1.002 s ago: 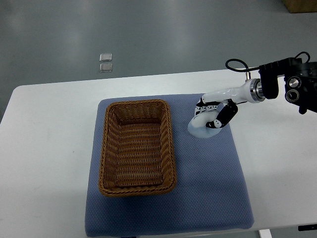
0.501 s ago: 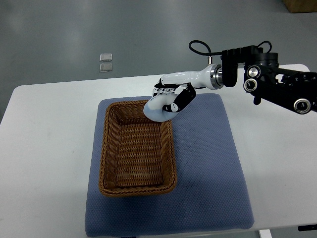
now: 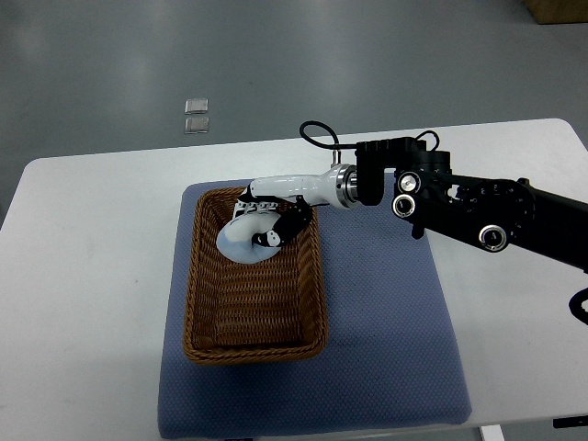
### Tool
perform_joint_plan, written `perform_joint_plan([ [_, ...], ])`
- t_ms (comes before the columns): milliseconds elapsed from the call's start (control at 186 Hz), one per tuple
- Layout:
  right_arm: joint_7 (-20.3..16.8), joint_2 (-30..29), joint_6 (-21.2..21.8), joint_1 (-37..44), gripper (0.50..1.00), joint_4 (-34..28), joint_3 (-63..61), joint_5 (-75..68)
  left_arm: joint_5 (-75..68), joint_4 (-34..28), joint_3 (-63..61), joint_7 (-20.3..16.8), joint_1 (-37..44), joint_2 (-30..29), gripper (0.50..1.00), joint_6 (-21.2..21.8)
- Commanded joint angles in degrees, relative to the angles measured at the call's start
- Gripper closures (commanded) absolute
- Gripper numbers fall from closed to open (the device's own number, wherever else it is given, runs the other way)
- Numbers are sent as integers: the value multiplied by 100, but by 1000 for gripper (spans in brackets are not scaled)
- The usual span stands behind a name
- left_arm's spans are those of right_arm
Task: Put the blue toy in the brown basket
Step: 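Lift the plush toy with the right hand and carry it over the basket, then lower the toy into the wicker basket and open the right hand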
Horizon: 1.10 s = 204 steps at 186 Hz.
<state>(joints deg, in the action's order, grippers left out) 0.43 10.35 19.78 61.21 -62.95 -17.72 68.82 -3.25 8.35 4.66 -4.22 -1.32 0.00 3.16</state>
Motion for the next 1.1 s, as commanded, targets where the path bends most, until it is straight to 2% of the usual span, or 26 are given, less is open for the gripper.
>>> perform_joint_plan([
  [0, 1, -86, -27, -92, 924, 2, -4, -1, 0, 0, 0, 0, 0, 0, 500, 0],
  [296, 1, -288, -27, -303, 852, 20, -4, 8, 0, 0, 0, 0, 0, 0, 500, 0],
  [415, 1, -323, -159, -329, 746, 37, -4, 8, 0, 0, 0, 0, 0, 0, 500, 0],
  [512, 1, -323, -185, -338, 716, 63, -4, 8, 0, 9, 0, 0, 0, 0, 500, 0],
  [711, 9, -305, -194, -373, 701, 63, -4, 8, 0, 0, 0, 0, 0, 0, 500, 0],
  [771, 9, -297, -194, -364, 677, 63, -4, 8, 0, 0, 0, 0, 0, 0, 500, 0],
  [851, 18, -261, -185, -364, 668, 55, -13, -1, 0, 0, 0, 0, 0, 0, 500, 0],
  [889, 18, -244, -194, -356, 646, 63, -30, -9, 0, 0, 0, 0, 0, 0, 500, 0],
  [992, 44, -244, -194, -338, 636, 63, -373, -53, 0, 0, 0, 0, 0, 0, 500, 0],
  [1029, 53, -244, -194, -347, 599, 63, -540, -62, 0, 0, 0, 0, 0, 0, 500, 0],
  [1094, 62, -244, -229, -364, 597, 72, -759, -80, 0, 0, 0, 0, 0, 0, 500, 0],
])
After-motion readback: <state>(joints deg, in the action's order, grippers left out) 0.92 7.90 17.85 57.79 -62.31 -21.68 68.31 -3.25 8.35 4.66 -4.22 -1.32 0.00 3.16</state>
